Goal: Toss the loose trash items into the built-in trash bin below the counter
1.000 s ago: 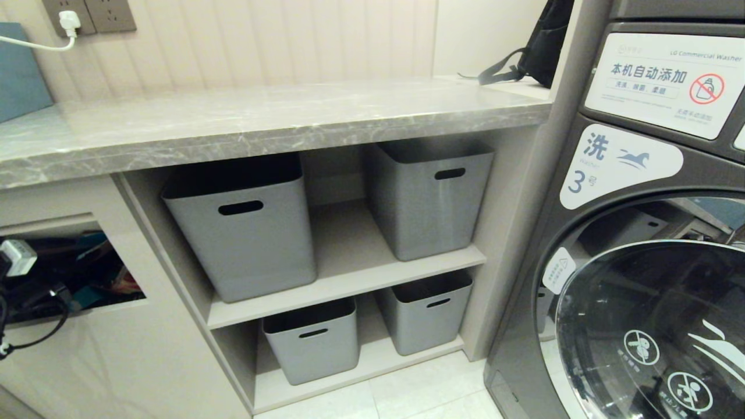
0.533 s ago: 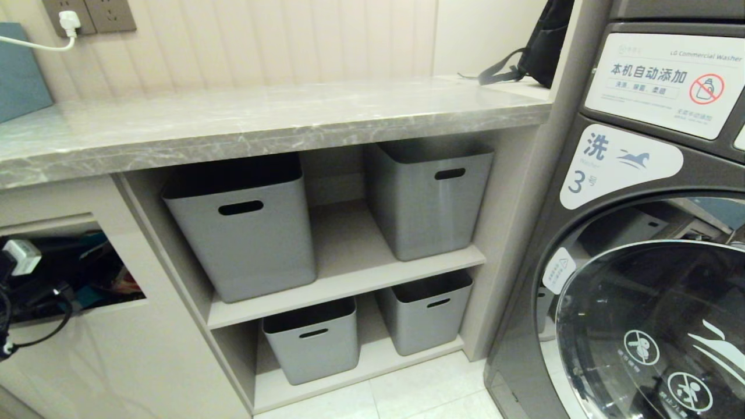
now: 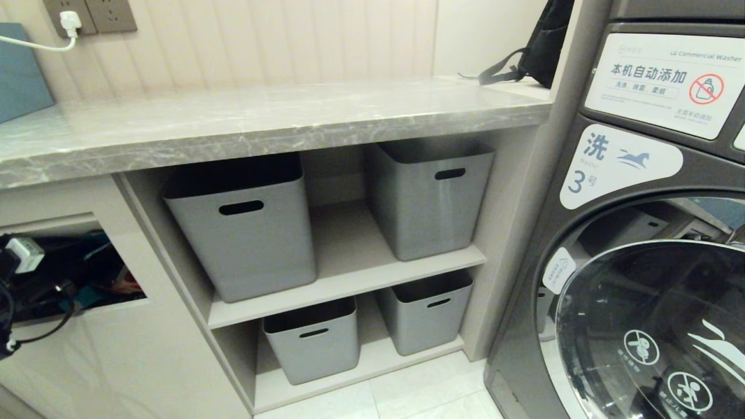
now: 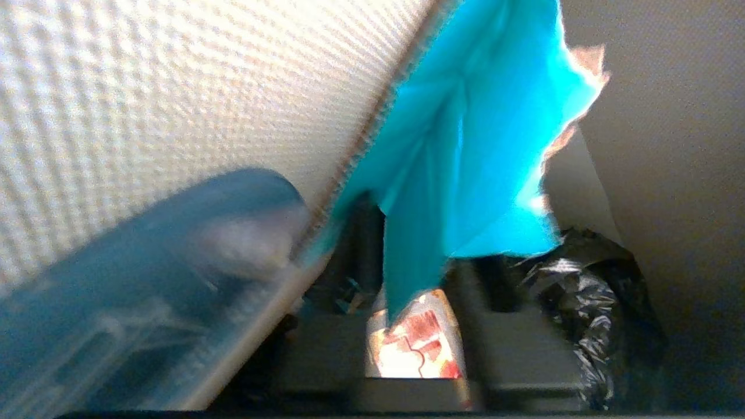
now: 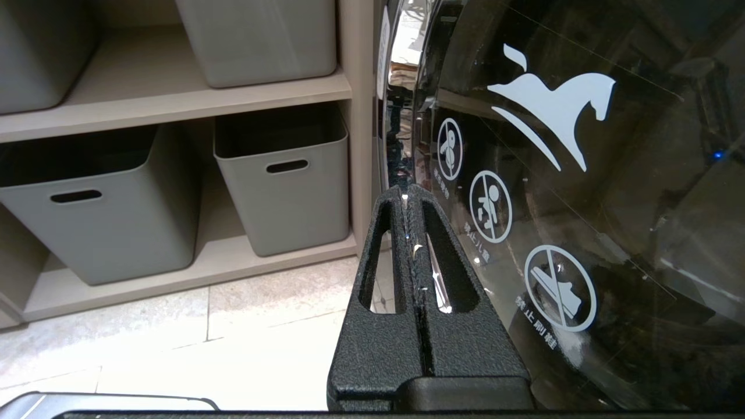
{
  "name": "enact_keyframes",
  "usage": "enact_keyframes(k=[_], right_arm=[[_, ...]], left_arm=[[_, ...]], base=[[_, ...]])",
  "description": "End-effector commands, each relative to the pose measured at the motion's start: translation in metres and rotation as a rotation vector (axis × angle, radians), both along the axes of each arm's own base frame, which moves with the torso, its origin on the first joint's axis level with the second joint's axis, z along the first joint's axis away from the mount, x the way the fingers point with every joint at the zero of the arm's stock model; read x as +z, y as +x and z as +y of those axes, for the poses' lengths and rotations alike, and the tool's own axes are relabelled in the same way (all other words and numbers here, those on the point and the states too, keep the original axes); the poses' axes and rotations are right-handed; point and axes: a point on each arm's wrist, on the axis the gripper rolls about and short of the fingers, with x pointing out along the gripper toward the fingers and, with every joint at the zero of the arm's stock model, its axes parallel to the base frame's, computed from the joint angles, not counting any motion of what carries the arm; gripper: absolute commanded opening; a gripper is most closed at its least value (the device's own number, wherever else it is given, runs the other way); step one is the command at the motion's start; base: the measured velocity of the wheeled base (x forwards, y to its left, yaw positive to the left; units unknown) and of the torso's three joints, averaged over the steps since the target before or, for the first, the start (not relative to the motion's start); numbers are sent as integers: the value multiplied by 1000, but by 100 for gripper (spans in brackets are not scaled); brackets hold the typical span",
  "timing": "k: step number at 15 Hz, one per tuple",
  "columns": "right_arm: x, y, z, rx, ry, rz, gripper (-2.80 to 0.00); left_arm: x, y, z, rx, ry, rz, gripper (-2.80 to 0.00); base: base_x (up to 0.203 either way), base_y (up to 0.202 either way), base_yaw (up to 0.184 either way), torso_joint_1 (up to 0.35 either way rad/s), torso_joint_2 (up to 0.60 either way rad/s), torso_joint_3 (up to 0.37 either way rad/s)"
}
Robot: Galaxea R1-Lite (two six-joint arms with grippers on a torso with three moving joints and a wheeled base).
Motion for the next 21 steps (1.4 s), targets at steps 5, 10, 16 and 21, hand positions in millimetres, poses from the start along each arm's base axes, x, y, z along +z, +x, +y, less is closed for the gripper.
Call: enact_keyframes(k=[5,10,16,21], right_arm=[[0,0,0,1,-1,-2,-280],[0,0,0,0,-1,-2,-280],[0,0,0,0,-1,0,-280],[0,0,0,0,-1,-2,-280]], left_arm=[[7,-3,-1,-2,16,-18,0],[16,-17,-10,0,4,-2,0],[-2,-45,-4,55,-11,30,0],[-2,-44,19,101,56,-22,0]], base=[[0,0,0,0,0,0],[0,0,0,0,0,0],[0,0,0,0,0,0],[0,0,0,0,0,0]])
